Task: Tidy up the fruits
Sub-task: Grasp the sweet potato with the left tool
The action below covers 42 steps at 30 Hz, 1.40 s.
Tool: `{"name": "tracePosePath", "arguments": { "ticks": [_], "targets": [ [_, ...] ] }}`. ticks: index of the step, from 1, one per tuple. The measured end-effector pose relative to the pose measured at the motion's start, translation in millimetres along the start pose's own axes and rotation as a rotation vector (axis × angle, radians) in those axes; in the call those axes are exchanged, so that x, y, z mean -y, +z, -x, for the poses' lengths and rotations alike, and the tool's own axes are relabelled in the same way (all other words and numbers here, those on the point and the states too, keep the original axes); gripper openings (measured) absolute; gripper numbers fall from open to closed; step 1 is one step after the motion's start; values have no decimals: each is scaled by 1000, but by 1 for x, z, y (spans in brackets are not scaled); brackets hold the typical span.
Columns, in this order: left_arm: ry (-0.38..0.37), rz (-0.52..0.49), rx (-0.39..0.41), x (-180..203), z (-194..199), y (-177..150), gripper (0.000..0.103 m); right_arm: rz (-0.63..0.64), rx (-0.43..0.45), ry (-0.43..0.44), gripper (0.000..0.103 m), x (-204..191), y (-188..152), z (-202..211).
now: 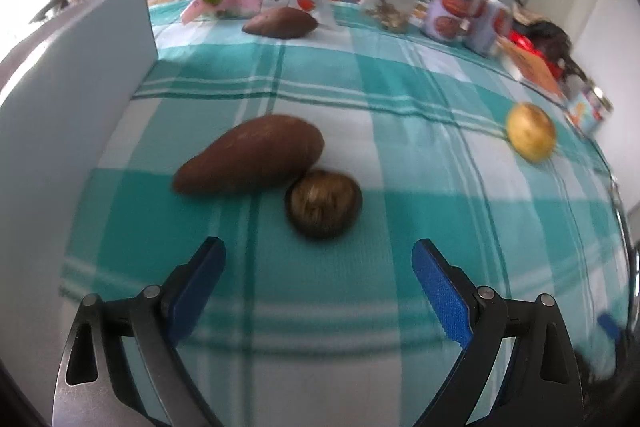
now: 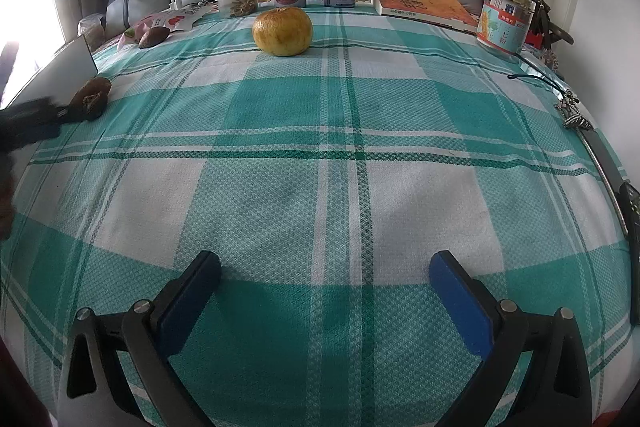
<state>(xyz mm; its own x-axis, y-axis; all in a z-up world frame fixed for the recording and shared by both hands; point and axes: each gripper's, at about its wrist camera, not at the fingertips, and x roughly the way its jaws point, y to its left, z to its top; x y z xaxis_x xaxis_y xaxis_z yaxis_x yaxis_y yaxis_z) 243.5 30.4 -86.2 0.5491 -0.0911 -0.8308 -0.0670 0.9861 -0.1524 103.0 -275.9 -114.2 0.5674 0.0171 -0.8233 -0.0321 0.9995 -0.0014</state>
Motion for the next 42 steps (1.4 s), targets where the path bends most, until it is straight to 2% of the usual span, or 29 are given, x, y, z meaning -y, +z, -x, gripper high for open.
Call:
{"name": "tracePosePath", "arguments": {
  "ticks": [2, 4, 5, 7, 9, 11, 13, 14, 16, 18, 19, 21, 22, 24, 26, 28, 29, 30, 31, 33, 34, 36, 38, 40, 42],
  "targets": [
    [-26, 20, 25, 6, -5, 2, 95, 0, 0, 0, 103, 0, 0, 0],
    [-144, 2, 30, 18, -2, -1, 95, 0, 0, 0, 103, 0, 0, 0],
    [-238, -34, 15, 29, 1, -5, 95, 0, 0, 0, 103, 0, 0, 0],
    [-339, -131, -17, 45, 12, -15, 95, 0, 0, -2, 103, 0, 0, -1],
    [-365, -216, -22, 51, 27, -23, 95, 0, -1, -2, 103, 0, 1, -1],
    [-350, -249, -10, 41, 42, -28, 95, 0, -1, -2, 103, 0, 2, -1],
    [-284, -226, -12, 15, 53, -33, 95, 0, -1, -1, 103, 0, 2, -1],
    [-240, -217, -13, 6, 54, -34, 95, 0, -1, -1, 103, 0, 2, -1],
    [-103, -200, -17, -16, 57, -38, 95, -1, -1, -1, 103, 0, 2, -1],
    [-22, -157, -14, -37, 55, -39, 95, -1, -1, -2, 103, 0, 2, -1],
    [-7, -123, -6, -43, 56, -41, 95, -1, -1, -2, 103, 0, 2, -1],
    [-28, -75, 8, -54, 52, -43, 95, -1, -1, -1, 103, 1, 2, -1],
    [-42, -83, -9, -56, 47, -46, 95, 0, -1, -1, 103, 0, 2, -1],
    [-15, -177, -62, -46, 37, -54, 95, -1, -1, -1, 103, 0, 2, -1],
    [55, -303, -16, -35, 39, -62, 96, -1, -1, -1, 103, 0, 2, -1],
    [61, -334, 29, -28, 44, -71, 95, -1, -1, -1, 103, 0, 2, -1],
    [12, -355, 25, -23, 47, -76, 95, -1, -1, -1, 103, 1, 2, -1],
    [-116, -410, -32, -11, 49, -84, 95, -1, -1, -1, 103, 1, 3, -1],
    [-201, -480, -74, 2, 53, -91, 95, -1, -1, -1, 103, 1, 3, -1],
    [-268, -617, -67, 23, 72, -107, 95, -2, -1, -1, 103, 1, 3, -1],
    [-261, -627, -51, 25, 77, -110, 95, -1, -1, -1, 103, 1, 3, -1],
    [-220, -578, -52, 18, 74, -106, 95, -1, -1, -1, 103, 1, 3, -1],
    [-118, -506, -79, 3, 58, -92, 95, -1, -1, -1, 103, 1, 3, -1],
    [-50, -443, -85, -8, 49, -77, 95, -1, -1, -1, 103, 1, 3, -1],
    [-40, -362, -50, -21, 50, -55, 95, -2, -1, -1, 103, 1, 3, -1]
  ]
}}
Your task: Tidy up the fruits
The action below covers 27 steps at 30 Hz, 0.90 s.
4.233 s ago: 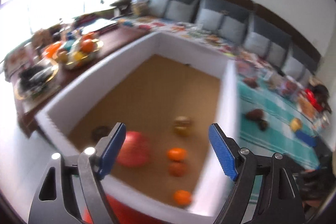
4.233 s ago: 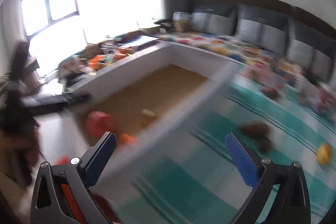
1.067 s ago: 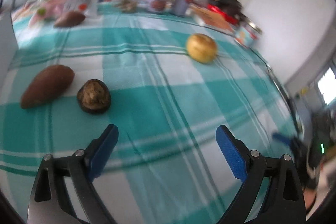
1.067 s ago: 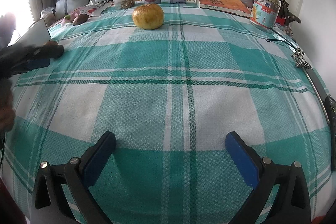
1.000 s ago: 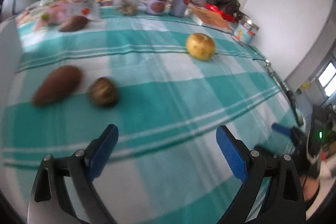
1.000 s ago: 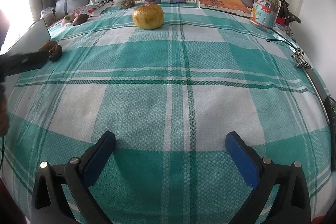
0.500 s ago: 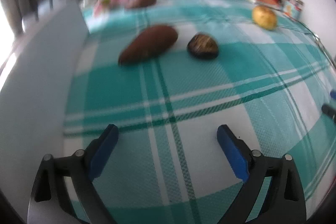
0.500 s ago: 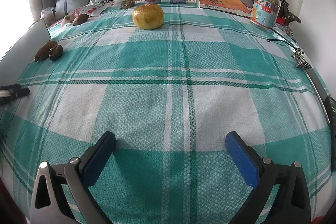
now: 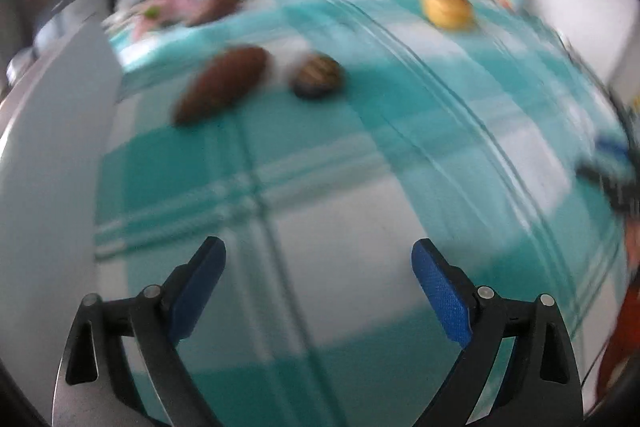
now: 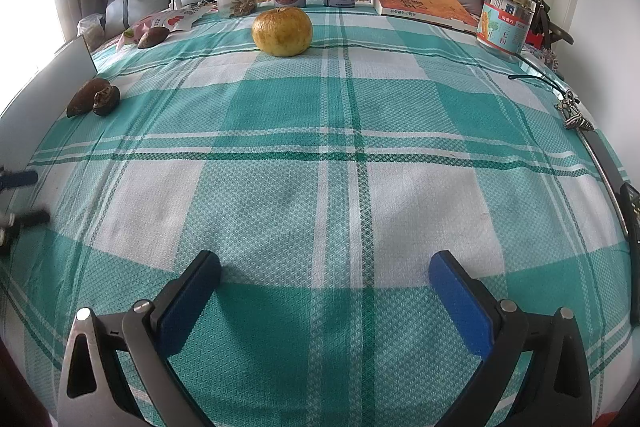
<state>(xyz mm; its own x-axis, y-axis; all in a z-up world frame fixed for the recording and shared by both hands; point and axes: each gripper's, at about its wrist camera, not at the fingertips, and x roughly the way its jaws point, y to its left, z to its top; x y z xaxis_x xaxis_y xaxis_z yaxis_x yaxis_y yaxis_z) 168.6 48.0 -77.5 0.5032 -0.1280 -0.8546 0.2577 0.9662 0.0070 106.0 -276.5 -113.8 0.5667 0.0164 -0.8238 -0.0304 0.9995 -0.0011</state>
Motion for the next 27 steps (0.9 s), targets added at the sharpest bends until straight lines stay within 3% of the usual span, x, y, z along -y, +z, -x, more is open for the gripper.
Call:
{"name": "tracePosePath", "arguments": {
  "ticks": [3, 6, 8, 12, 13, 15, 16, 18, 21, 27],
  "targets": [
    [109, 26, 44, -22, -4, 33, 95, 0, 0, 0, 103, 0, 0, 0],
    [257, -35, -16, -37, -28, 63, 95, 0, 0, 0, 103, 0, 0, 0],
    [269, -70, -31, -41, -43, 81, 94, 0, 0, 0, 103, 0, 0, 0],
    [183, -107, -68, -35, -64, 101, 93, 0, 0, 0, 103, 0, 0, 0],
    [157, -109, -94, -33, -72, 107, 85, 0, 0, 0, 103, 0, 0, 0],
    [113, -96, -106, -29, -75, 107, 56, 0, 0, 0, 103, 0, 0, 0],
    [108, -72, -100, -31, -70, 105, 46, 0, 0, 0, 103, 0, 0, 0],
    [73, 7, -102, -40, -64, 99, 39, -1, 0, 0, 103, 0, 0, 0],
    [23, 121, -110, -48, -50, 79, 39, -1, 0, 0, 103, 0, 1, -1],
    [-14, 239, -96, -41, 7, 27, 38, -1, 0, 0, 103, 0, 2, -1]
  ]
}}
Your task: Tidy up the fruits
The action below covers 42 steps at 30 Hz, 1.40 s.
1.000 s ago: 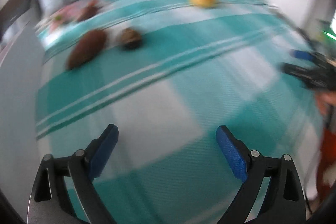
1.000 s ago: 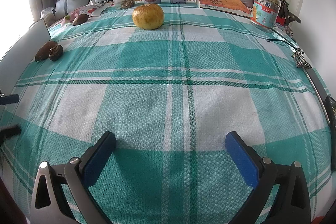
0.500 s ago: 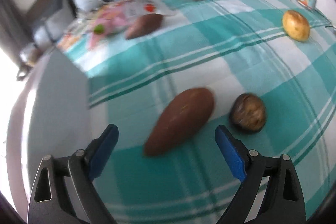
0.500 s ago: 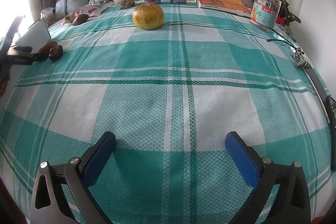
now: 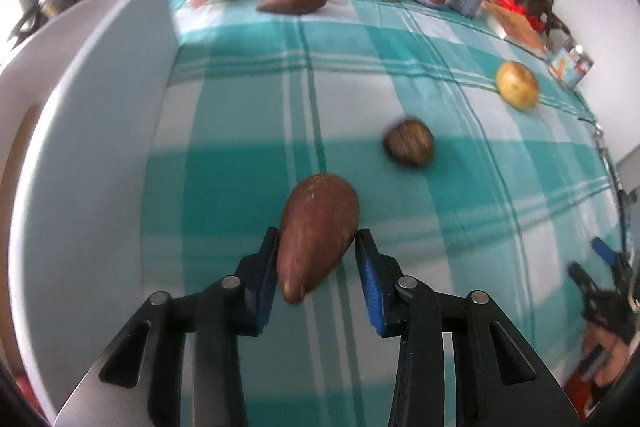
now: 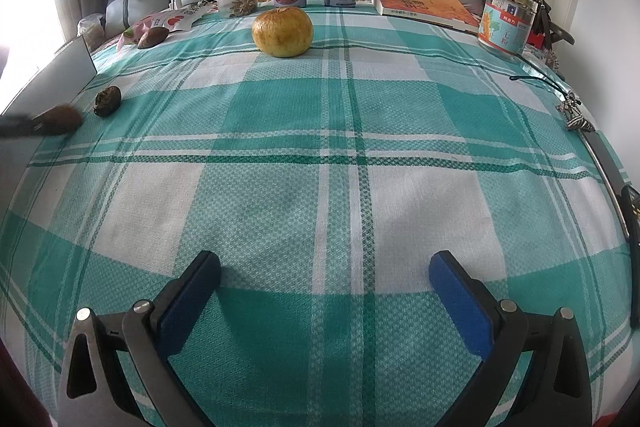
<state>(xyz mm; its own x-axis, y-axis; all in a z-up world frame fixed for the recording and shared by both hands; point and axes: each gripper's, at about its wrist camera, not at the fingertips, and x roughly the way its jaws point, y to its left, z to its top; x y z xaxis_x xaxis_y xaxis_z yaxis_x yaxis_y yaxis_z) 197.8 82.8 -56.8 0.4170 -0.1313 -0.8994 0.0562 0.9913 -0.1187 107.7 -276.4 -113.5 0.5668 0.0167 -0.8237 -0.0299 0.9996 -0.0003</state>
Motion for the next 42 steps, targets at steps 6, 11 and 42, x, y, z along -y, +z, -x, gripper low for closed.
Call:
{"name": "tracePosePath", "arguments": {
  "ticks": [6, 11, 42],
  "targets": [
    [-13, 76, -23, 1, 23, -66, 38, 0, 0, 0, 103, 0, 0, 0],
    [-10, 166, 42, -3, 15, -80, 60, 0, 0, 0, 103, 0, -1, 1],
    [208, 82, 208, 0, -2, -88, 96, 332, 24, 330, 86, -193, 114, -43]
  ]
}}
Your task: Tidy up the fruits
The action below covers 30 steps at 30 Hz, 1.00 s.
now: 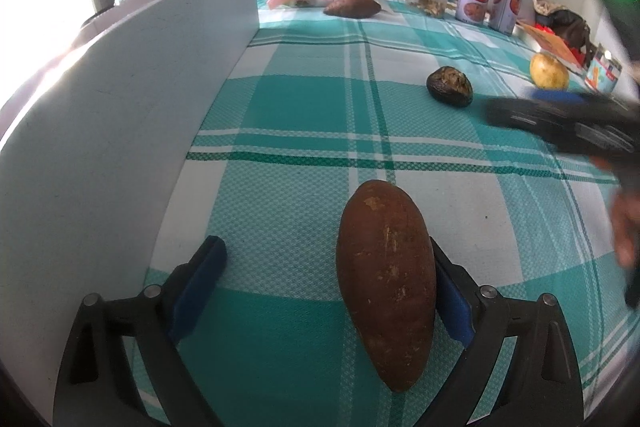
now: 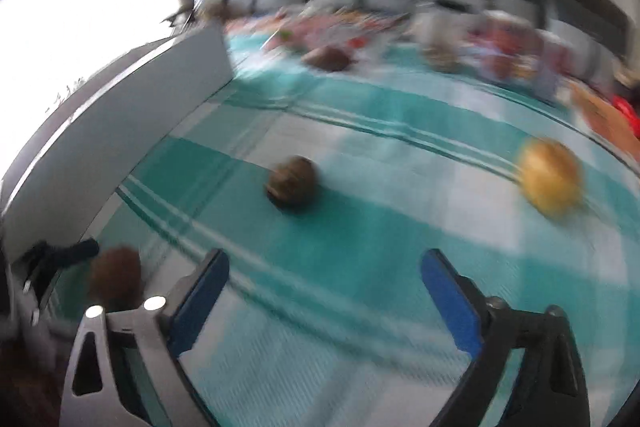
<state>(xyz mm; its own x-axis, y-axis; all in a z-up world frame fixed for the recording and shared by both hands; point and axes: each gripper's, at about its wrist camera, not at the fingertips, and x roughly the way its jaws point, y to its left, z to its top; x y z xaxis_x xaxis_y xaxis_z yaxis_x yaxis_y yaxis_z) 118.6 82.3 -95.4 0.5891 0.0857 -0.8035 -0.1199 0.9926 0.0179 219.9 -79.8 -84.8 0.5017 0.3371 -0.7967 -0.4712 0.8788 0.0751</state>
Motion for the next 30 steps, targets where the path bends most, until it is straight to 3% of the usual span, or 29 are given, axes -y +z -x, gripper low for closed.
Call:
{"name": "tracePosePath", "arguments": {
  "ticks": [3, 6, 7, 9, 14, 19, 27, 29, 30],
  "targets": [
    [0, 0, 0, 0, 0, 0, 96, 52, -77, -27, 83, -16, 25, -39],
    [-1, 0, 0, 0, 0, 0, 96, 24, -111, -44, 79, -19, 35, -60],
    [-1, 0, 0, 0, 0, 0, 96, 9, -107, -43, 73, -19, 36, -61],
    [-1, 0, 0, 0, 0, 0, 96, 1, -82, -56, 41, -20, 38, -59],
    [-1, 0, 0, 0, 0, 0, 96, 21, -73, -27, 41, -23, 32, -51],
    [-1, 1, 0, 0, 0, 0, 96, 49, -84, -11, 41, -9, -8, -14],
    [0, 0, 0, 0, 0, 0, 96, -31, -67, -162, 41, 50, -103, 61],
    [0, 0, 0, 0, 0, 0, 96, -70, -30, -175, 41, 63, -117, 70],
    [1, 0, 0, 0, 0, 0, 96, -82, -16, -182, 47, 66, -121, 73]
  ]
}}
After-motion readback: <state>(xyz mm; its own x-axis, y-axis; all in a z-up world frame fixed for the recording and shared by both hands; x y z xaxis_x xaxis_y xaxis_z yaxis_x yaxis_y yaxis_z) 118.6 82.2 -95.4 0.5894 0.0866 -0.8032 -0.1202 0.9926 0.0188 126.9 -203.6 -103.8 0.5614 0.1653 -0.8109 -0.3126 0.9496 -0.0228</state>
